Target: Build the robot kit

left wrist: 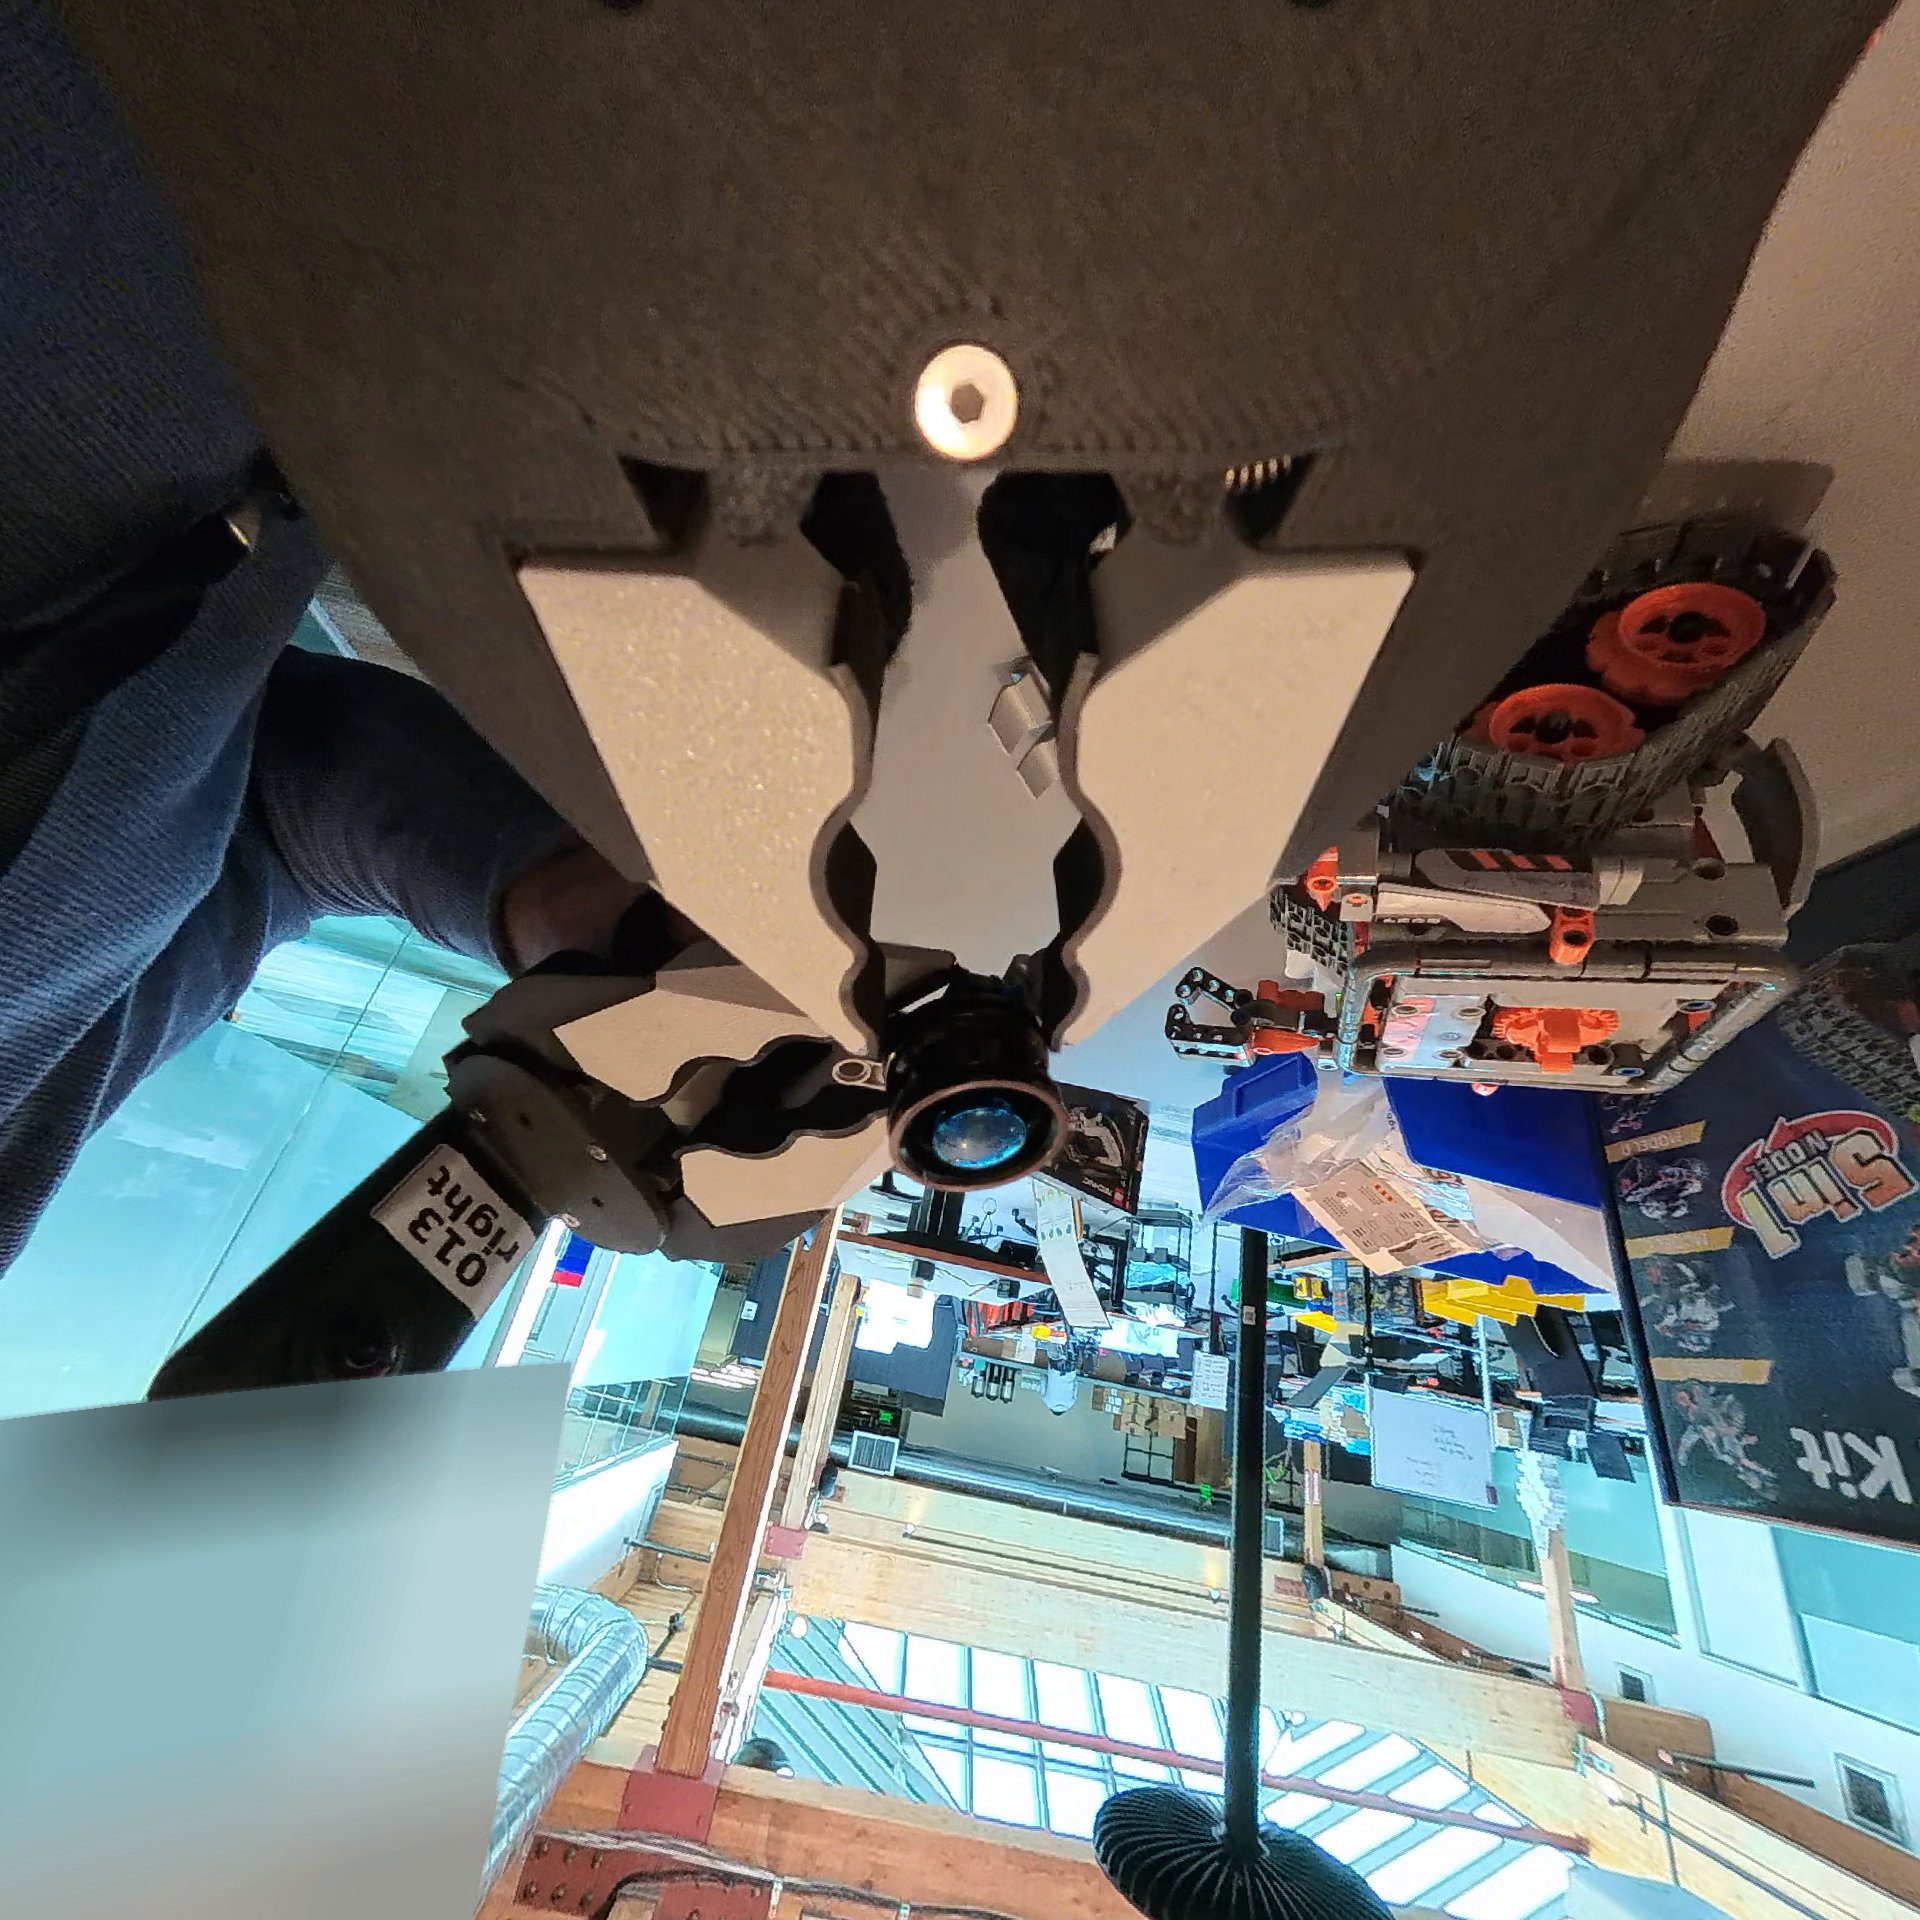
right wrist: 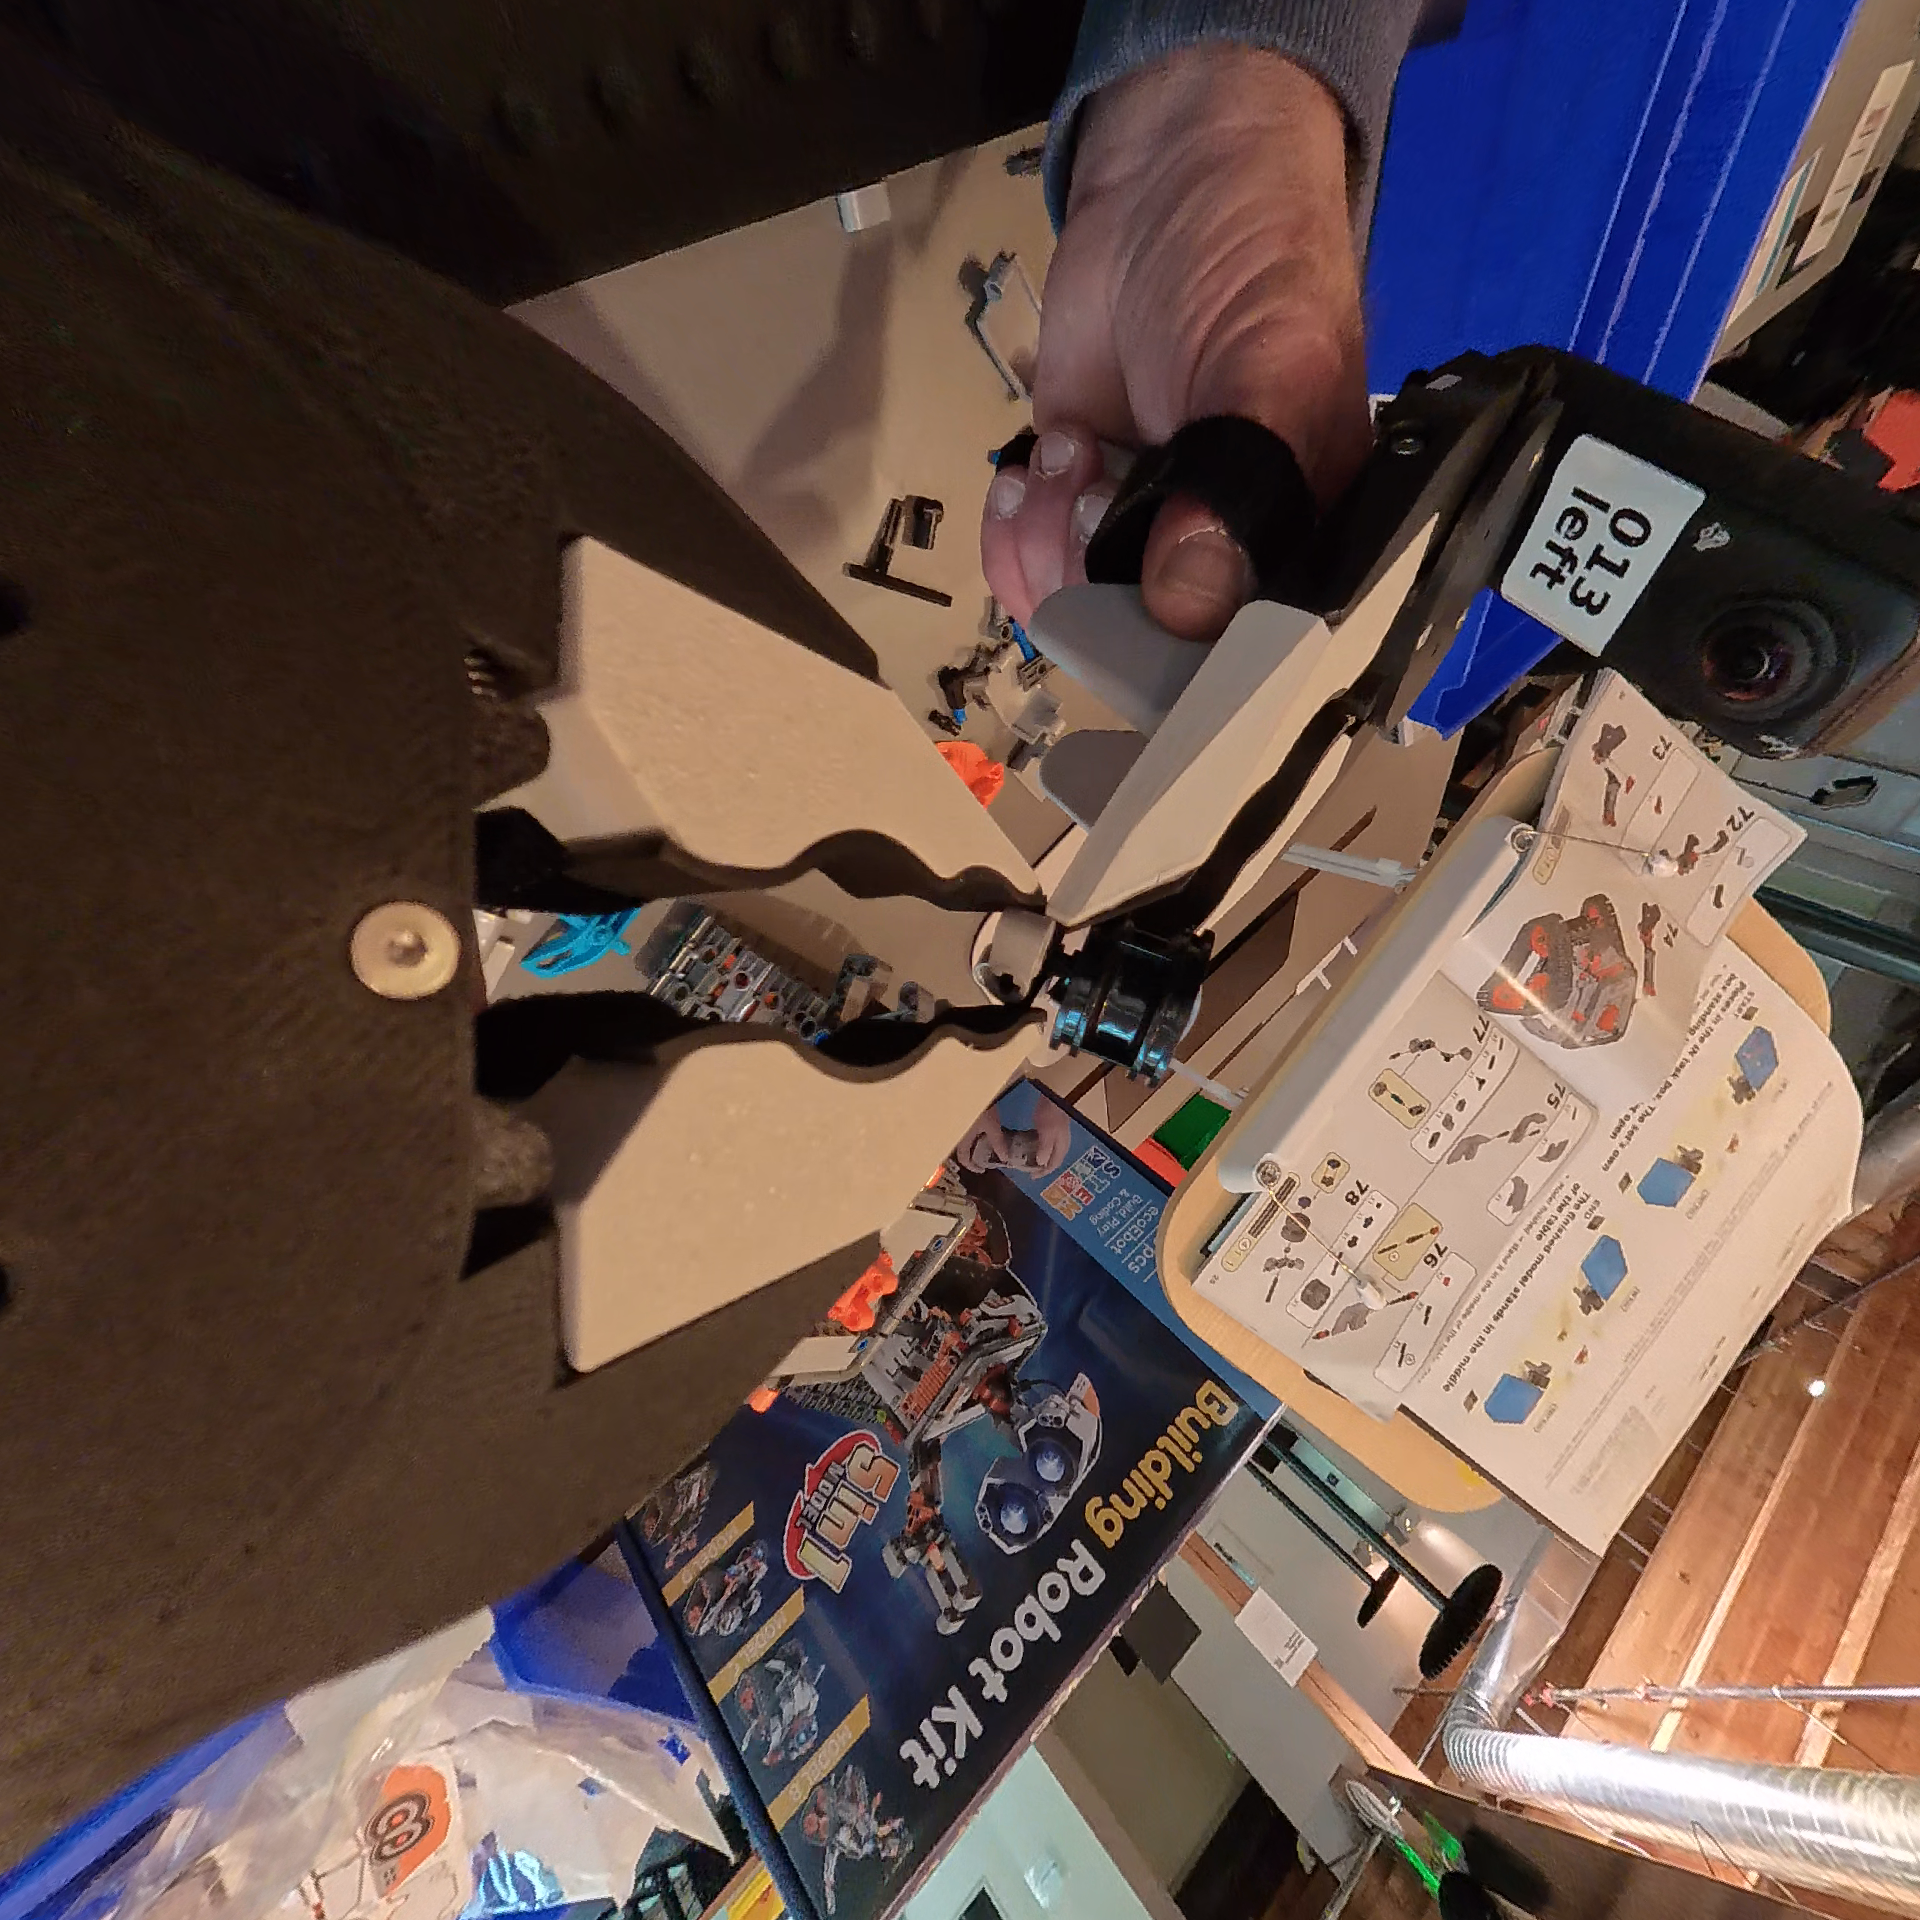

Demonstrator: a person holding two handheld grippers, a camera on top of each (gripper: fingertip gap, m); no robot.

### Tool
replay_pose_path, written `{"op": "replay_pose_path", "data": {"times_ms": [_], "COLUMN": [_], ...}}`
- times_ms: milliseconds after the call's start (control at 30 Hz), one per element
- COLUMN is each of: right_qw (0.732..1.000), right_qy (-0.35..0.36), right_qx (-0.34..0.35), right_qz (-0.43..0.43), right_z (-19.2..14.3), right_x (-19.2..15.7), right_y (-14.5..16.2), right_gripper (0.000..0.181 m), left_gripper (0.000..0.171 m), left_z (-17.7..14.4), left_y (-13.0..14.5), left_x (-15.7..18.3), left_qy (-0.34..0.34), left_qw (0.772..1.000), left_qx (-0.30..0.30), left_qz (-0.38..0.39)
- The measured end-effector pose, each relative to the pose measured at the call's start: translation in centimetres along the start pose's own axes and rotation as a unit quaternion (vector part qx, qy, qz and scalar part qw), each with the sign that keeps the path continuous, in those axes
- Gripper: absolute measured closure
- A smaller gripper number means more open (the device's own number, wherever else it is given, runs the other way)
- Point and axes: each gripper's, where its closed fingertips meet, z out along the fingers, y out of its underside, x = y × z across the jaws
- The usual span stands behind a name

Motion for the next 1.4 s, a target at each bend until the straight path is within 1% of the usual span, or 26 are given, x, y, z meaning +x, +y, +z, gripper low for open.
{"op": "replay_pose_path", "data": {"times_ms": [67,133,167,267,333,367,400,533,600,667,767,833,867,933,967,1000,1033,1133,1167,1267,1333,1400], "right_qw": [1.0,1.0,1.0,0.999,0.996,0.996,0.995,0.984,0.977,0.963,0.951,0.949,0.947,0.948,0.944,0.943,0.945,0.942,0.942,0.945,0.954,0.965], "right_qy": [0.006,0.009,0.007,-0.021,-0.076,-0.079,-0.081,-0.14,-0.162,-0.201,-0.206,-0.208,-0.215,-0.203,-0.209,-0.203,-0.197,-0.21,-0.215,-0.217,-0.199,-0.18], "right_qx": [-0.009,-0.013,-0.021,-0.035,-0.042,-0.045,-0.056,-0.1,-0.138,-0.179,-0.228,-0.234,-0.234,-0.239,-0.249,-0.258,-0.258,-0.258,-0.256,-0.238,-0.216,-0.185], "right_qz": [-0.005,-0.01,-0.01,0.0,0.013,0.019,0.025,0.041,0.02,0.022,-0.012,-0.037,-0.042,-0.048,-0.051,-0.052,-0.043,-0.043,-0.045,-0.046,-0.053,-0.042], "right_z": [-0.3,-0.9,-1.2,-2.1,-2.7,-2.9,-3.1,-4.4,-5.1,-5.9,-6.1,-6.0,-6.0,-5.6,-5.6,-5.5,-5.4,-5.7,-5.9,-6.1,-5.6,-5.1], "right_x": [0.3,0.6,0.8,0.5,-0.9,-1.0,-1.0,-2.3,-3.0,-4.4,-5.4,-6.1,-6.6,-6.5,-6.8,-6.7,-6.6,-6.5,-6.3,-4.9,-3.2,-1.6], "right_y": [0.3,0.7,1.2,2.9,3.8,4.3,5.0,7.9,10.0,12.0,14.4,14.9,15.0,15.3,15.6,16.0,16.0,15.6,15.3,13.6,12.0,10.5], "right_gripper": [0.166,0.166,0.166,0.166,0.166,0.166,0.166,0.166,0.166,0.166,0.166,0.165,0.165,0.164,0.159,0.147,0.142,0.14,0.137,0.137,0.137,0.14], "left_gripper": [0.142,0.132,0.13,0.13,0.13,0.13,0.129,0.13,0.131,0.131,0.132,0.132,0.132,0.132,0.132,0.132,0.132,0.133,0.133,0.133,0.133,0.133], "left_z": [0.0,-0.1,-0.2,-0.5,-0.7,-0.9,-1.1,-2.5,-3.7,-4.7,-5.9,-6.4,-6.6,-7.0,-7.2,-7.5,-7.8,-8.7,-8.9,-9.9,-10.1,-9.8], "left_y": [-0.1,-0.1,0.0,0.8,1.5,2.1,2.6,4.4,5.5,6.3,7.1,7.2,7.1,6.7,6.4,6.0,5.5,3.7,2.8,0.1,-2.0,-3.9], "left_x": [-0.1,-0.3,-0.4,-0.7,-0.8,-0.8,-1.0,-1.8,-2.6,-3.1,-3.7,-4.0,-4.1,-4.5,-4.7,-5.0,-5.3,-6.5,-6.9,-8.8,-10.4,-12.3], "left_qy": [-0.007,-0.018,-0.024,-0.04,-0.048,-0.05,-0.056,-0.083,-0.109,-0.129,-0.154,-0.167,-0.174,-0.189,-0.196,-0.205,-0.217,-0.247,-0.256,-0.3,-0.329,-0.352], "left_qw": [1.0,1.0,1.0,0.998,0.996,0.994,0.993,0.983,0.974,0.968,0.958,0.952,0.95,0.946,0.943,0.94,0.936,0.925,0.922,0.908,0.901,0.894], "left_qx": [0.003,-0.004,-0.009,-0.038,-0.058,-0.074,-0.09,-0.141,-0.17,-0.187,-0.212,-0.219,-0.221,-0.222,-0.223,-0.224,-0.224,-0.225,-0.221,-0.215,-0.201,-0.197], "left_qz": [0.009,0.012,0.018,0.033,0.048,0.055,0.061,0.081,0.099,0.105,0.121,0.13,0.133,0.142,0.147,0.154,0.162,0.182,0.189,0.198,0.198,0.196]}}
